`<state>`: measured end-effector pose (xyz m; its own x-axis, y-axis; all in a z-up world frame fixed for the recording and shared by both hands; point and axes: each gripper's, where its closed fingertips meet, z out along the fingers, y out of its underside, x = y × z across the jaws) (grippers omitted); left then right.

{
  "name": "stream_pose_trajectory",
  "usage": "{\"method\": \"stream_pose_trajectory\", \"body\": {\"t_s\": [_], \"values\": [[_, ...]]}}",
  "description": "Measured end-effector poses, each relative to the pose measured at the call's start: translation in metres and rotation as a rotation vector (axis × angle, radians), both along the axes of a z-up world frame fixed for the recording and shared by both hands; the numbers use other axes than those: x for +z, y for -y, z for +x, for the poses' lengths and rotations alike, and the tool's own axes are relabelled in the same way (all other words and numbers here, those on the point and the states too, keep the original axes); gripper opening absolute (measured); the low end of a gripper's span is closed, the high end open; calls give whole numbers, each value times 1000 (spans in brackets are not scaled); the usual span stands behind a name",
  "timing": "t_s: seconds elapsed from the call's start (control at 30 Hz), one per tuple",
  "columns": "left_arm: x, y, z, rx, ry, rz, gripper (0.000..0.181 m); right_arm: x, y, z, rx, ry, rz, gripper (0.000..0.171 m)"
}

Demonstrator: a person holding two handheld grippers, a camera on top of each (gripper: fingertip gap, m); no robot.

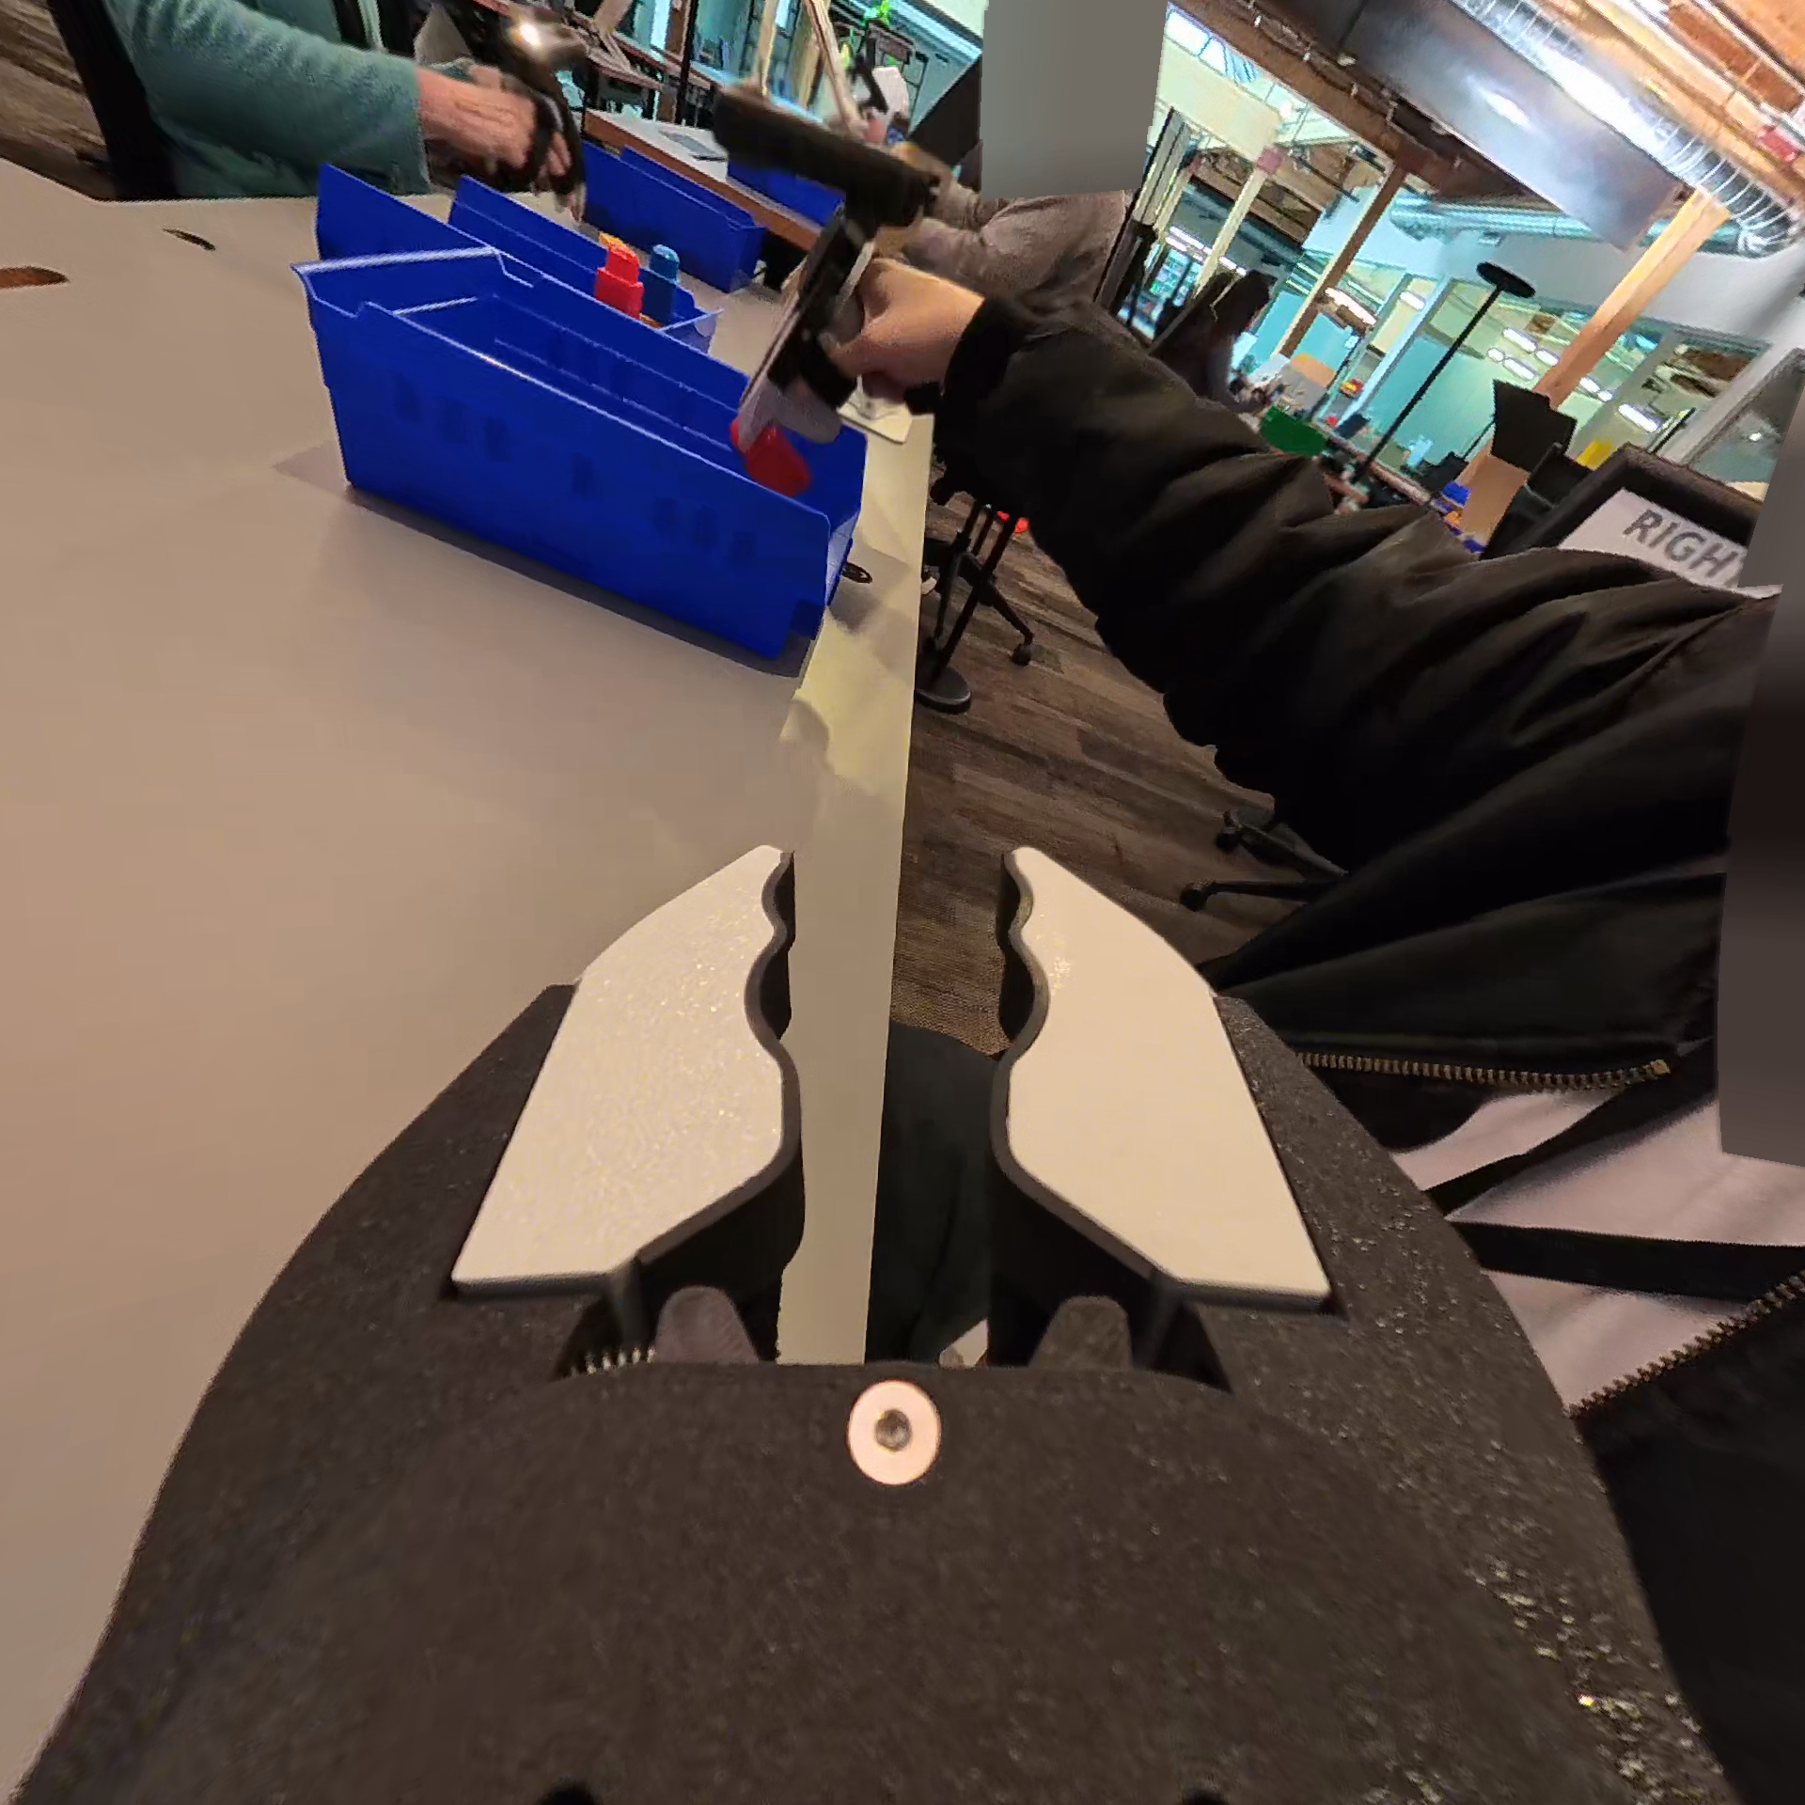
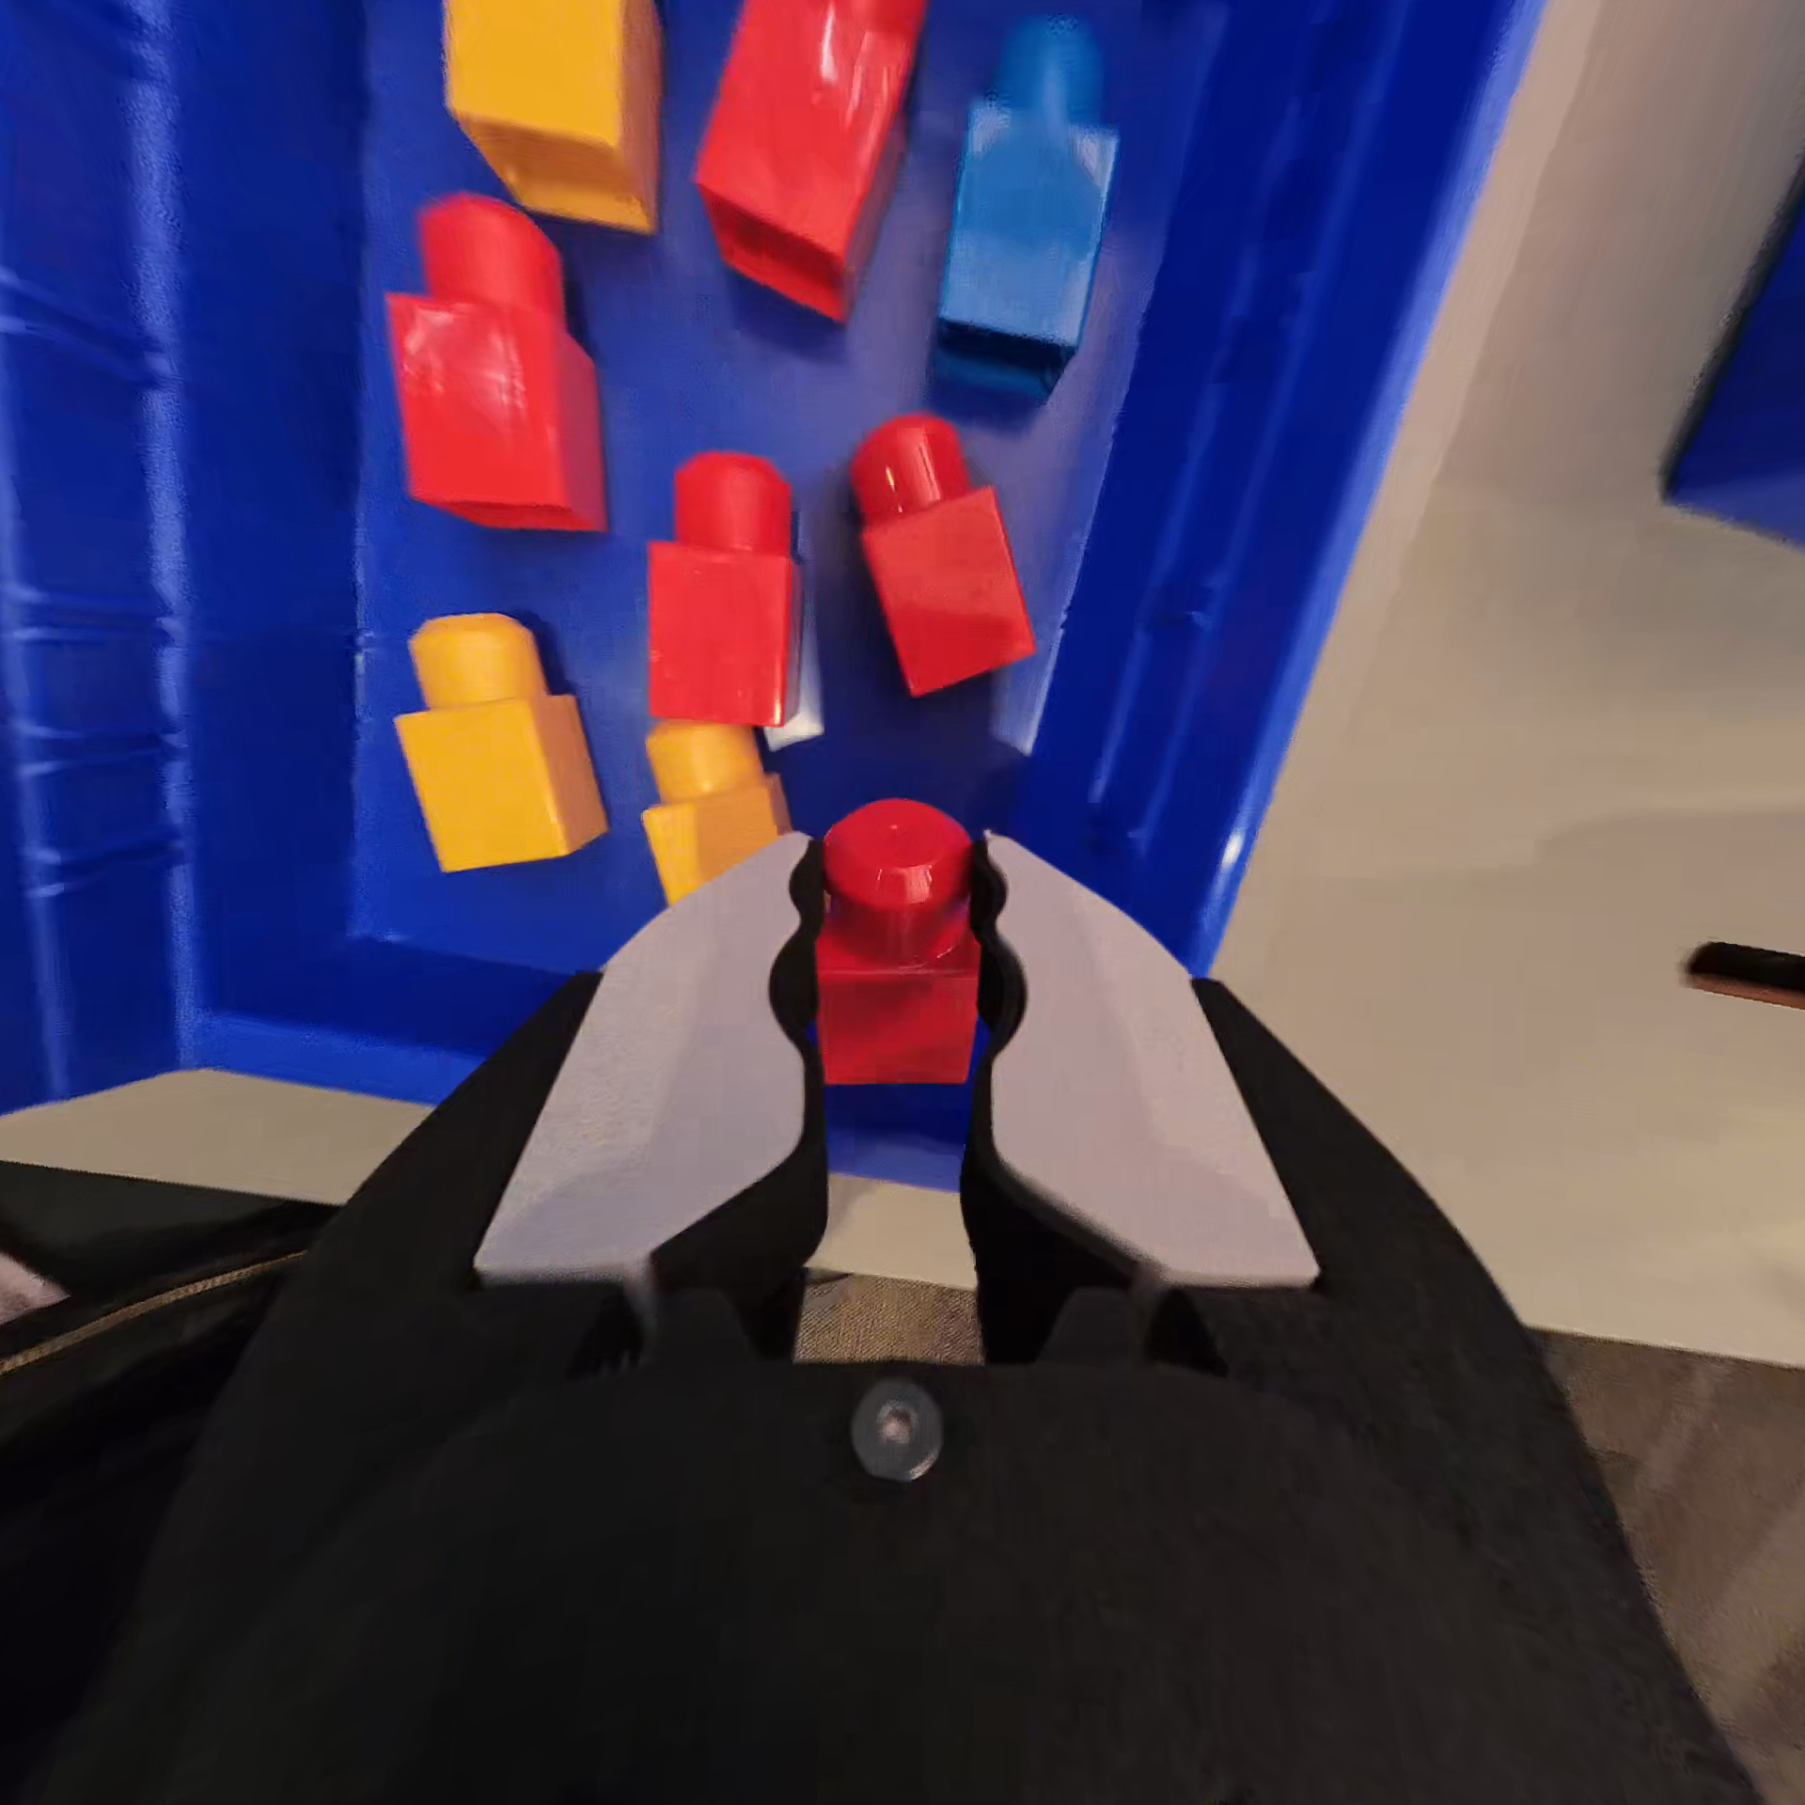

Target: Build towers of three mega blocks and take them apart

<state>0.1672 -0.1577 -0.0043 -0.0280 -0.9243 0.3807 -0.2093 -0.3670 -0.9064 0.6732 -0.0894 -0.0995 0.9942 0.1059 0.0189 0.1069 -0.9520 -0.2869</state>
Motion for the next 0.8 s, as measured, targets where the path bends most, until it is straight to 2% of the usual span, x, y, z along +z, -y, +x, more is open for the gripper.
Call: {"method": "stream_pose_trajectory", "body": {"t_s": [0.07,0.17,0.4,0.5,0.6,0.73,0.8], "values": [[2,0,-3,14,-13,17,39,-21,-1,-1,-16,-54,-43,28],[4,1,-11,35,-37,44,38,-41,0,5,-29,-15,-124,28],[16,1,-51,147,-38,113,38,-33,-7,-2,41,65,-101,32],[28,-11,-91,289,-49,178,38,-8,-11,-12,72,89,-12,34],[47,-42,-162,537,-106,257,41,38,-17,-34,143,134,188,33],[71,-96,-289,933,-266,349,43,115,-28,-104,307,49,612,34],[65,-120,-344,1058,-411,355,44,138,-28,-145,392,-54,754,38]]}}
